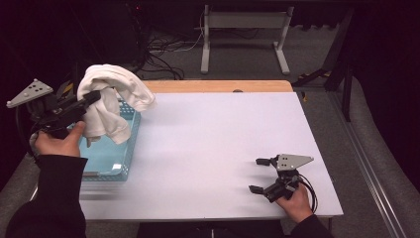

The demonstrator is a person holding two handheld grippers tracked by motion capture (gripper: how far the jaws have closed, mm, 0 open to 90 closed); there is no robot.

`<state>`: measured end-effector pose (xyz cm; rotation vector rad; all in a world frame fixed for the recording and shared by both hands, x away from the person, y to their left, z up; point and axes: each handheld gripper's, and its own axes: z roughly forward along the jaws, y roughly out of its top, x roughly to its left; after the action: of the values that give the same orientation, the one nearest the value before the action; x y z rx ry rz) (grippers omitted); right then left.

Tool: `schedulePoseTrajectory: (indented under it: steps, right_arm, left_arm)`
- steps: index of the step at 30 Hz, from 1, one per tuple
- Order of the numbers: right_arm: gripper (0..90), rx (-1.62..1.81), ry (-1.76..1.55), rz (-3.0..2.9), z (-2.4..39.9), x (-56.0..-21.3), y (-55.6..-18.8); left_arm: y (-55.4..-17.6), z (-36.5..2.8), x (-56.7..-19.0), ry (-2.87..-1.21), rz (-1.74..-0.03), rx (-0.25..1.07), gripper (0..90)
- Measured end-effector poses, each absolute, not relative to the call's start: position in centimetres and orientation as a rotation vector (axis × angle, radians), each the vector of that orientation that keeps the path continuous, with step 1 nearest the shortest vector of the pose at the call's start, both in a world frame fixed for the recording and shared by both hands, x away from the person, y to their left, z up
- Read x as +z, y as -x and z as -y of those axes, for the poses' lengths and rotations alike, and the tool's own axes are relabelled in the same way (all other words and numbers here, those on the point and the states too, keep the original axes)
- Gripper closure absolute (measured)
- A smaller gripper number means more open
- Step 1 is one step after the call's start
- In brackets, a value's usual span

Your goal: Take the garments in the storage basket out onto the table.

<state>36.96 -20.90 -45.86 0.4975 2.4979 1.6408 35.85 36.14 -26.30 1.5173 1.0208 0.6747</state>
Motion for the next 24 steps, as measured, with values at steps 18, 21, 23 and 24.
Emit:
schedulePoseTrajectory:
  steps: [18,21,23,24]
  right_arm:
    - [0.4,1.644,-0.492,-2.499,20.9,-45.8,-36.9]
    - [0.4,1.644,-0.491,-2.499,20.9,-45.8,-36.9]
    - [0.4,1.645,-0.490,-2.499,20.9,-45.8,-36.9]
    - [0.4,1.645,-0.489,-2.499,20.9,-45.8,-36.9]
  left_arm:
    - [-36.8,-29.6,-26.5,-1.584,-0.874,0.559,76.9]
    - [-37.0,-28.7,-26.7,-1.596,-0.852,0.538,76.9]
    - [-37.0,-28.3,-26.8,-1.601,-0.847,0.531,76.8]
    - [-37.1,-27.9,-26.8,-1.602,-0.840,0.522,76.8]
